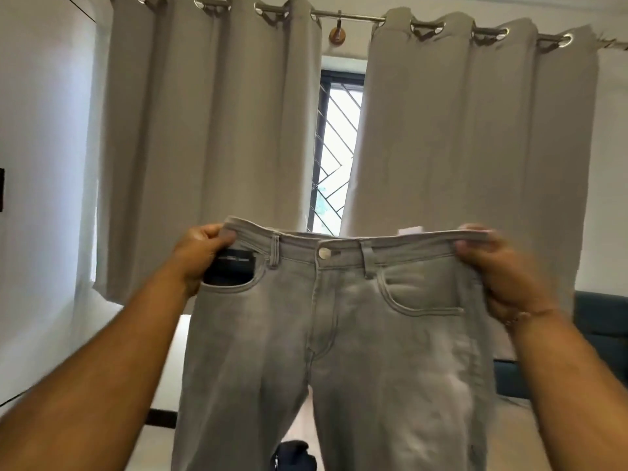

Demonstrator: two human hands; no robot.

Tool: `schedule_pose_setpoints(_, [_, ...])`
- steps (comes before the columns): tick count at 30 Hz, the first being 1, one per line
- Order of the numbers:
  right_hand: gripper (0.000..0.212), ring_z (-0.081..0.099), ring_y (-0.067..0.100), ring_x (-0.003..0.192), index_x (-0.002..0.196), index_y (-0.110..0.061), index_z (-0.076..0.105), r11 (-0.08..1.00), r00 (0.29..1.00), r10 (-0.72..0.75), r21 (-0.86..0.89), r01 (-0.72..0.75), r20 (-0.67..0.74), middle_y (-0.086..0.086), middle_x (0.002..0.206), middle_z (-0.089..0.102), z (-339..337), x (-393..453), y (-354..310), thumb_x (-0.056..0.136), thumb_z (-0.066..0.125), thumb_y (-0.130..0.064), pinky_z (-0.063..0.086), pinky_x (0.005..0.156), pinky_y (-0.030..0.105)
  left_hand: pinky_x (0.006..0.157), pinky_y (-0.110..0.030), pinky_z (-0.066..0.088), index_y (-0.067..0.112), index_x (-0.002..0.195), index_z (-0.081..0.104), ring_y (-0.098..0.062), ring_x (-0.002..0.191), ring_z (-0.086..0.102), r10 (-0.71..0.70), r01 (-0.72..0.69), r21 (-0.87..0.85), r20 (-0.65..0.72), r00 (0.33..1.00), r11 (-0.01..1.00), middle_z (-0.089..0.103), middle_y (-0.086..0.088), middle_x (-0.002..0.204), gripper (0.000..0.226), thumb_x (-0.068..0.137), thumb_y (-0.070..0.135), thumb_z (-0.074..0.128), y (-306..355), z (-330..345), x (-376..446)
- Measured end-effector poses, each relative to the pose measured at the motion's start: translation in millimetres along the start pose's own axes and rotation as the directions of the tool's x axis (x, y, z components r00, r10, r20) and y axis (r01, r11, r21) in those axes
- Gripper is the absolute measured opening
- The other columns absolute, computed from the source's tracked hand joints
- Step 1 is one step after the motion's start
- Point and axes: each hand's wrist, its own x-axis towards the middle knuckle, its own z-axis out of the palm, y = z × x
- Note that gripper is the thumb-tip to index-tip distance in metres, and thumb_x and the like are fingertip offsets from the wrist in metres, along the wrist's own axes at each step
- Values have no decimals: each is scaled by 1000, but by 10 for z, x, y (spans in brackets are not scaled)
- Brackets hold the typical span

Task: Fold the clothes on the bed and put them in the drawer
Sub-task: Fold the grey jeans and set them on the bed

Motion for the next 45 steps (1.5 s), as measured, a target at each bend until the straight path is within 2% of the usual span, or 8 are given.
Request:
schedule_pose_setpoints(7, [21, 69, 28, 80, 75, -8, 73, 843, 951, 115, -479, -246, -286, 13, 82, 75, 513, 288, 529, 85, 67, 9, 60, 73, 42, 56, -29, 55, 8, 72, 73, -25, 62, 64, -87, 139, 219, -230, 969, 966, 71, -7, 68, 12, 79, 17, 73, -52, 937, -80])
schedule_pose_setpoints(18, [41, 75, 27, 94, 120, -13, 69, 991, 985, 118, -77, -109, 123, 14, 106, 77, 1331, -234, -96, 91, 73, -41, 63, 86, 47, 62, -41, 55, 14, 66, 73, -17, 59, 63, 275, -282, 79, 84, 958, 956, 70, -6, 62, 29, 86, 34, 68, 388, 1888, -876])
schedule_pose_setpoints(23, [47, 71, 32, 105, 128, -21, 64, 999, 993, 49, 15, -51, 105, 22, 123, 69, 1117, -219, 63, 91, 69, 7, 60, 91, 46, 88, -42, 59, -2, 106, 76, -28, 95, 74, 175, -93, -234, 356, 918, 968, 77, -20, 107, 45, 82, 26, 52, 471, 1727, -931])
schedule_pose_setpoints(27, [49, 71, 31, 100, 123, -18, 66, 1000, 994, 12, 11, -14, 108, 18, 119, 70, 1105, -191, 72, 93, 54, 18, 62, 89, 48, 108, -41, 52, 15, 126, 70, -14, 124, 62, 478, -470, 177, -8, 878, 865, 67, 1, 134, 42, 84, 22, 72, 188, 1331, -756])
schedule_pose_setpoints(31, [51, 71, 23, 90, 117, -19, 65, 992, 983, -76, 111, 58, 169, 11, 109, 69, 997, -124, -109, 92, 46, 21, 64, 73, 34, 106, -39, 38, 24, 155, 43, -19, 140, 49, -95, 119, -81, 254, 963, 990, 54, -1, 154, 124, 51, 71, 92, -113, 974, -580])
schedule_pose_setpoints(35, [52, 72, 24, 92, 125, -21, 63, 979, 987, -121, 180, 101, 106, 11, 112, 69, 830, 20, -249, 95, 44, 17, 63, 74, 35, 79, -31, 61, 5, 107, 76, -26, 94, 72, 78, 11, -238, 363, 929, 971, 78, -12, 105, 35, 81, 25, 86, 134, 1124, -554])
schedule_pose_setpoints(40, [63, 65, 41, 122, 147, -16, 49, 995, 954, 89, -71, -72, 287, 15, 133, 67, 450, 40, -98, 90, 76, -18, 55, 100, 58, 75, -34, 61, 7, 104, 76, -15, 81, 71, 298, -290, -141, 35, 954, 947, 78, -7, 95, 17, 94, 21, 77, 786, 1352, -315])
schedule_pose_setpoints(45, [6, 67, 34, 98, 94, -18, 77, 956, 994, 108, -272, -106, -10, 1, 93, 77, 542, 85, -102, 89, 79, -18, 53, 80, 39, 82, -38, 58, 16, 105, 73, -19, 88, 70, 364, -381, 334, 115, 924, 862, 75, -3, 98, 21, 100, 36, 68, 1179, 1343, -41])
